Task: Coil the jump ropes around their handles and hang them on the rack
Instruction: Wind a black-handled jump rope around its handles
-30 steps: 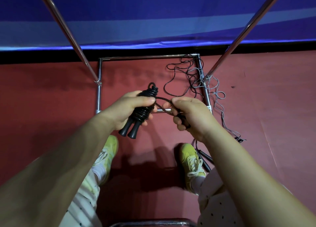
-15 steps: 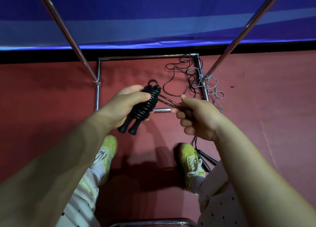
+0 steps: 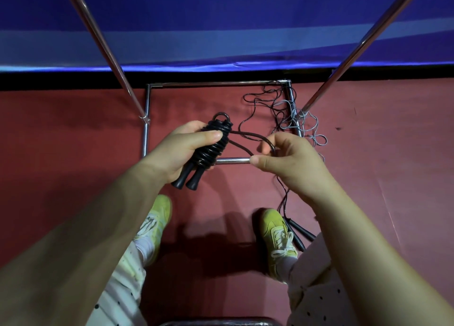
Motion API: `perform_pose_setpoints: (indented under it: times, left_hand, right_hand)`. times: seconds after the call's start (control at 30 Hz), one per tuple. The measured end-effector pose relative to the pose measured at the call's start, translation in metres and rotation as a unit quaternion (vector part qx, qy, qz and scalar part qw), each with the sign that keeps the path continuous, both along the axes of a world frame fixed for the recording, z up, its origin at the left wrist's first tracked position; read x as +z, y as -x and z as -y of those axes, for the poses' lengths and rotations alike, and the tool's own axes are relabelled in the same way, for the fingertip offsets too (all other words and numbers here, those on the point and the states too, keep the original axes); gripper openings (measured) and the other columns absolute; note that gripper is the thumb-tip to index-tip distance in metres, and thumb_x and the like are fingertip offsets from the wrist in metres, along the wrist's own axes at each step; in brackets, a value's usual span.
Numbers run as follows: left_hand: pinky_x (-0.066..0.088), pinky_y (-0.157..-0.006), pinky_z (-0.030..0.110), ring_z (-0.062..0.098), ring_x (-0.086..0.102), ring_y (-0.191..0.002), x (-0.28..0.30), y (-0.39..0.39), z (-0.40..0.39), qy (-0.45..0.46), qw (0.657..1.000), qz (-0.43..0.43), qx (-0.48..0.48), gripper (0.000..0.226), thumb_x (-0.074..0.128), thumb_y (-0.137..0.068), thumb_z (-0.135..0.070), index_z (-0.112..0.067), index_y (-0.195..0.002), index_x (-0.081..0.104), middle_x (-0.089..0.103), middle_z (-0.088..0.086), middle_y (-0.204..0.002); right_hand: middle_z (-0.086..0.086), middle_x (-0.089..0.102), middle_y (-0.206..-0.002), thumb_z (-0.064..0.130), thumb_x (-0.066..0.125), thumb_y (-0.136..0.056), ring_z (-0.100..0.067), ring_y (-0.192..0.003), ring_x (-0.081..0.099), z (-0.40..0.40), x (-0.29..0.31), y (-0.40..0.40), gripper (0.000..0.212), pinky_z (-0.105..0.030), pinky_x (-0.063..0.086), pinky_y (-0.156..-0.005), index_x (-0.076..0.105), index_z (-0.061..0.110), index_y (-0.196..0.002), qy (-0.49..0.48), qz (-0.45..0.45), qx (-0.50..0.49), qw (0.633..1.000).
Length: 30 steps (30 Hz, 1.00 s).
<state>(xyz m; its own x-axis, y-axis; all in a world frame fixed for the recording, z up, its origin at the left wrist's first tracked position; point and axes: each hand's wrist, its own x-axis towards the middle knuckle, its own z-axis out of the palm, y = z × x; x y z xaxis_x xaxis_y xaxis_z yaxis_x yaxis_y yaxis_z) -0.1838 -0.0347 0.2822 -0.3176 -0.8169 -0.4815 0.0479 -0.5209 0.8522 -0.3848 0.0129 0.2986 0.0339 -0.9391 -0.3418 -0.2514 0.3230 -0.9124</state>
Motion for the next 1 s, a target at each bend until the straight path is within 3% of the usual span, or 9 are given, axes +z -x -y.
perform_pose_setpoints:
  times: [0.13,0.27,0.37,0.43,0.53,0.8,0.93,1.0]
  left_hand:
    - [0.057,-0.060,0.037,0.018,0.062,-0.063,-0.001,0.002,0.000,-0.022,1.000,-0.014,0.004,0.011,0.062,-0.081,-0.016,-0.010,-0.087,0.055,0.065,0.003,-0.067]
    - [0.057,-0.066,0.042,0.029,0.064,-0.075,0.001,0.005,-0.002,-0.040,0.998,-0.049,0.004,0.029,0.066,-0.065,-0.025,-0.012,-0.087,0.052,0.066,0.006,-0.070]
    - [0.055,-0.055,0.034,0.031,0.070,-0.074,0.001,0.008,-0.004,-0.047,0.995,-0.092,0.016,0.028,0.071,-0.070,-0.020,-0.011,-0.090,0.053,0.068,0.004,-0.072]
    - [0.053,-0.050,0.030,0.032,0.071,-0.072,0.003,0.010,-0.005,-0.057,0.993,-0.102,0.004,0.029,0.070,-0.071,-0.019,-0.011,-0.096,0.056,0.071,0.005,-0.080]
    - [0.053,-0.049,0.028,0.023,0.070,-0.066,0.005,0.012,-0.006,-0.049,0.994,-0.096,-0.004,0.037,0.063,-0.071,-0.023,-0.011,-0.105,0.057,0.074,0.006,-0.086]
    - [0.053,-0.055,0.029,0.016,0.064,-0.063,0.004,0.014,-0.006,-0.072,0.995,-0.067,-0.014,0.015,0.051,-0.092,-0.019,-0.012,-0.100,0.062,0.068,0.003,-0.080]
    - [0.048,-0.058,0.031,0.020,0.061,-0.060,0.009,0.012,-0.005,-0.117,0.988,-0.102,-0.021,0.035,0.035,-0.092,-0.027,-0.005,-0.096,0.062,0.065,0.008,-0.079]
    - [0.048,-0.061,0.033,0.023,0.060,-0.063,0.012,0.010,-0.004,-0.126,0.983,-0.132,-0.026,0.043,0.027,-0.091,-0.027,-0.003,-0.103,0.061,0.065,0.012,-0.083]
  right_hand:
    - [-0.002,0.055,-0.077,0.010,0.079,-0.074,-0.033,-0.075,0.054,-0.001,0.003,-0.004,0.026,-0.032,0.040,-0.072,0.055,0.017,-0.067,0.069,0.001,-0.031,0.997]
    - [0.011,0.059,-0.082,0.022,0.072,-0.070,-0.005,-0.077,0.057,0.001,0.003,-0.014,0.016,-0.018,0.042,-0.076,0.057,0.019,-0.067,0.116,0.051,-0.109,0.986]
    - [0.005,0.062,-0.093,0.014,0.065,-0.074,-0.003,-0.096,0.059,0.003,0.002,-0.022,0.009,-0.019,0.044,-0.088,0.059,0.018,-0.078,0.144,0.132,-0.120,0.973]
    - [-0.004,0.063,-0.098,0.007,0.060,-0.078,0.002,-0.094,0.060,0.003,0.005,-0.028,0.014,-0.017,0.046,-0.085,0.056,0.016,-0.088,0.165,0.186,-0.096,0.964]
    - [-0.002,0.061,-0.112,0.004,0.055,-0.082,0.004,-0.098,0.061,0.004,0.009,-0.032,0.012,-0.014,0.046,-0.085,0.054,0.014,-0.087,0.183,0.200,-0.076,0.960]
    - [0.008,0.074,-0.083,0.004,0.063,-0.076,-0.008,-0.079,0.067,0.006,0.007,-0.035,0.013,-0.020,0.051,-0.075,0.060,0.015,-0.082,0.177,0.192,-0.075,0.962]
    - [0.004,0.074,-0.076,0.002,0.063,-0.073,-0.008,-0.075,0.069,0.010,0.010,-0.036,0.026,-0.021,0.054,-0.072,0.046,0.015,-0.089,0.150,0.248,-0.088,0.953]
    - [0.003,0.074,-0.074,0.005,0.067,-0.072,-0.009,-0.074,0.070,0.011,0.011,-0.035,0.029,-0.023,0.055,-0.072,0.047,0.015,-0.091,0.150,0.242,-0.096,0.954]
